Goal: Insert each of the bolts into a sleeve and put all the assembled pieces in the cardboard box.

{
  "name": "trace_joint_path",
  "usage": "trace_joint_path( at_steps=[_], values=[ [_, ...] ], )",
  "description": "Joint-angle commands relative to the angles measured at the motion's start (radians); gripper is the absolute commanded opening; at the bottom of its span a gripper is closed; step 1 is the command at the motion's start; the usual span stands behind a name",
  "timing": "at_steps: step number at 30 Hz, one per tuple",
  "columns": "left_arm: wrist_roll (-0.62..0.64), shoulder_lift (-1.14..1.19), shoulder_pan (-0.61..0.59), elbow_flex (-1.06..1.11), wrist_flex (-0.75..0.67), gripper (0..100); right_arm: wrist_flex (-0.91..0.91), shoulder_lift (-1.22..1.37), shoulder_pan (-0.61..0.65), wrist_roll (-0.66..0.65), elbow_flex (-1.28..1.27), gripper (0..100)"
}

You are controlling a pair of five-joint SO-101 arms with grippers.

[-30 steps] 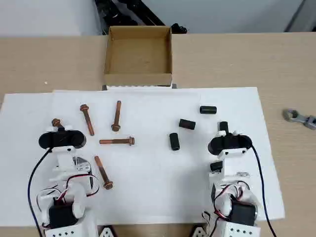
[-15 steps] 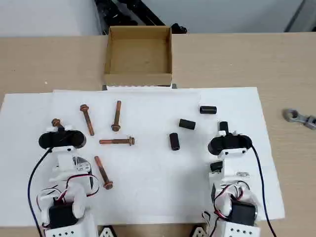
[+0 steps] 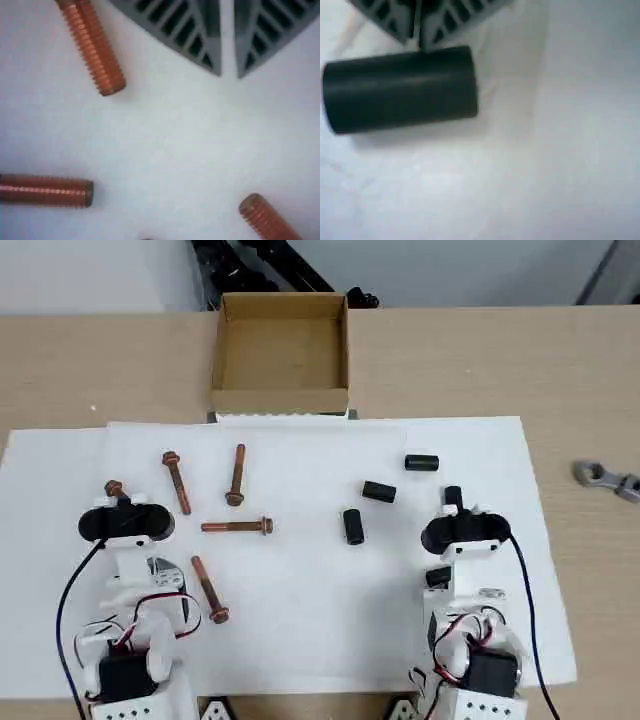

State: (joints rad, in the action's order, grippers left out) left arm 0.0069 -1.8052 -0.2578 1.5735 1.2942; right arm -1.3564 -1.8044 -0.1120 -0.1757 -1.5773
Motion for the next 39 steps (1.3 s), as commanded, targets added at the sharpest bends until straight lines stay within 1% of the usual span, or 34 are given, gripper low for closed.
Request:
trace_joint_path(
  at_steps=[1, 23, 28, 39],
  values=[
    [0.003, -0.014, -0.005, -0.007, 0.005, 1, 0.019, -0.01, -0.008, 0.006, 0.015, 0.4],
    [0.0, -0.014, 0.0, -0.007, 0.005, 1, 0.019, -0.01, -0.004, 0.008, 0.015, 0.4],
    [0.0, -0.014, 0.0, -0.007, 0.005, 1, 0.027, -0.01, 0.024, 0.006, 0.014, 0.4],
    [0.0, -0.014, 0.002, -0.007, 0.005, 1, 0.027, -0.01, 0.025, 0.012, 0.012, 0.4]
  ],
)
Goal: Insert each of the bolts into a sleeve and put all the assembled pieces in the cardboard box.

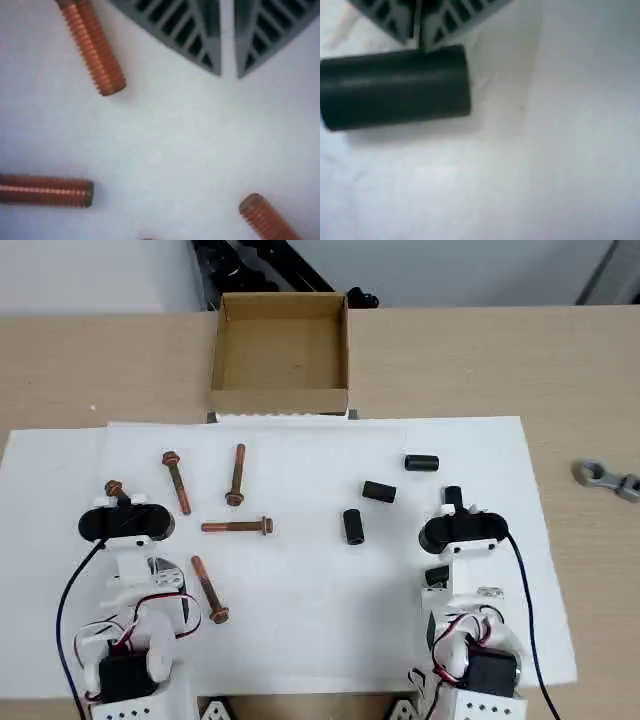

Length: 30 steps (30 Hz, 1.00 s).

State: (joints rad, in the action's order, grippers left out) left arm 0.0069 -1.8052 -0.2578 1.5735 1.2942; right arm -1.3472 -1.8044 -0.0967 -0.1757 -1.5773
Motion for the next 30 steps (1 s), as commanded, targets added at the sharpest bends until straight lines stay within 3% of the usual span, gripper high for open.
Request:
trace_joint_path(
  at_steps=[1, 5, 9, 13, 22, 26, 30],
  values=[
    [0.0, -0.014, 0.002, -0.007, 0.005, 1, 0.019, -0.01, 0.01, 0.012, 0.012, 0.4],
    [-0.043, -0.012, -0.028, 0.004, -0.037, 1, 0.016, -0.008, -0.001, 0.006, 0.014, 0.4],
    [-0.342, -0.012, -0.176, 0.013, -0.084, 1, 0.119, -0.008, -0.033, 0.003, 0.003, 0.4],
    [-0.279, -0.011, -0.293, -0.005, -0.167, 1, 0.183, -0.004, -0.036, 0.005, -0.026, 0.4],
    [-0.184, 0.057, -0.295, -0.162, -0.12, 6, 0.202, 0.001, -0.035, -0.003, 0.069, 0.4],
    [-0.204, 0.336, -0.296, -0.311, -0.192, 6, 0.275, 0.028, -0.033, -0.003, 0.186, 0.4],
    [-0.144, 0.801, -0.295, -0.711, -0.167, 6, 0.259, 0.277, -0.022, 0.0, 0.382, 0.4]
  ],
)
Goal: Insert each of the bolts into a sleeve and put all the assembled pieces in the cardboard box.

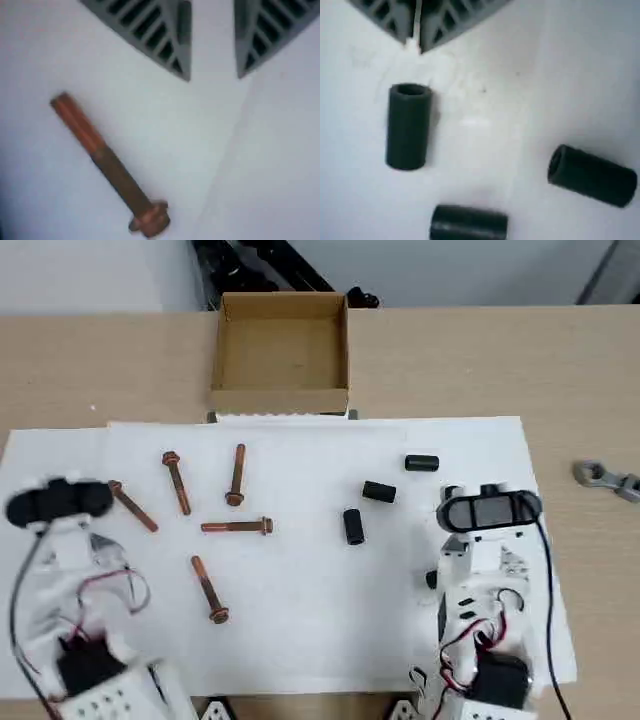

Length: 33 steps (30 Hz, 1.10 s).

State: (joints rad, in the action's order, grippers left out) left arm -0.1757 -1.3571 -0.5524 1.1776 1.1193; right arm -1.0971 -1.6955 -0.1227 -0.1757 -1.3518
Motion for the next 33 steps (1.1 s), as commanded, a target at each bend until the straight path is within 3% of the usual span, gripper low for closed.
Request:
trace_joint_path(
  at_steps=[1, 6, 10, 14, 24, 28, 33],
  values=[
    [0.069, 0.477, 0.0, -0.427, 0.058, 6, -0.001, 0.265, 0.005, 0.002, 0.21, 0.4],
    [0.338, 0.954, 0.0, -0.881, 0.373, 6, -0.17, 0.832, 0.05, 0.003, 0.669, 0.4],
    [0.347, 1.12, 0.025, -1.004, 0.446, 6, -0.423, 1.216, 0.147, -0.003, 1.109, 1.0],
    [0.436, 1.186, 0.103, -1.044, 0.448, 10, -0.507, 1.399, 0.219, -0.003, 1.376, 6.9],
    [0.562, 1.344, 0.138, -1.047, 0.325, 12, -0.549, 1.55, 0.295, -0.005, 1.43, 13.4],
    [0.605, 1.427, 0.14, -1.05, 0.27, 13, -0.552, 1.592, 0.303, -0.034, 1.428, 20.5],
    [0.654, 1.494, 0.135, -1.05, 0.209, 16, -0.552, 1.61, 0.314, -0.054, 1.428, 20.8]
  ],
)
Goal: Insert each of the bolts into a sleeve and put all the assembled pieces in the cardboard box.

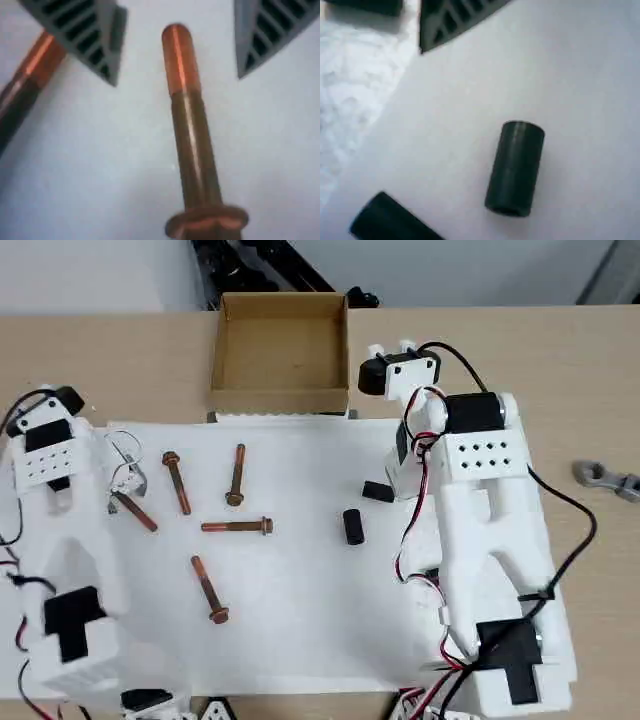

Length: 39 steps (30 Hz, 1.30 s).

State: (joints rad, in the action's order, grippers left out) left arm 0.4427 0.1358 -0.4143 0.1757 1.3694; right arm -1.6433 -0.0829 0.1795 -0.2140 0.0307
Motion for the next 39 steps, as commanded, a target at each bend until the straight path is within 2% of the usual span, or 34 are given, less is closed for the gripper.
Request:
trace_joint_path(
  at_steps=[1, 6, 14, 22, 28, 39],
  values=[
    [0.046, 0.008, -0.003, -0.048, -0.052, 16, -0.005, -0.002, 0.013, -0.015, 0.046, 20.8],
    [0.087, 0.008, -0.006, -0.048, -0.081, 16, -0.005, -0.002, 0.013, -0.015, 0.046, 20.8],
    [0.123, 0.017, -0.081, -0.012, -0.146, 16, -0.005, -0.001, 0.013, -0.028, 0.046, 20.8],
    [0.121, 0.017, -0.018, 0.053, -0.206, 16, -0.005, -0.001, 0.01, -0.029, 0.046, 20.8],
    [0.124, 0.026, -0.031, 0.071, -0.235, 16, -0.005, -0.002, 0.008, -0.04, 0.046, 20.8],
    [0.124, 0.19, -0.054, 0.018, -0.252, 16, -0.005, -0.007, 0.008, -0.048, 0.046, 20.8]
  ],
)
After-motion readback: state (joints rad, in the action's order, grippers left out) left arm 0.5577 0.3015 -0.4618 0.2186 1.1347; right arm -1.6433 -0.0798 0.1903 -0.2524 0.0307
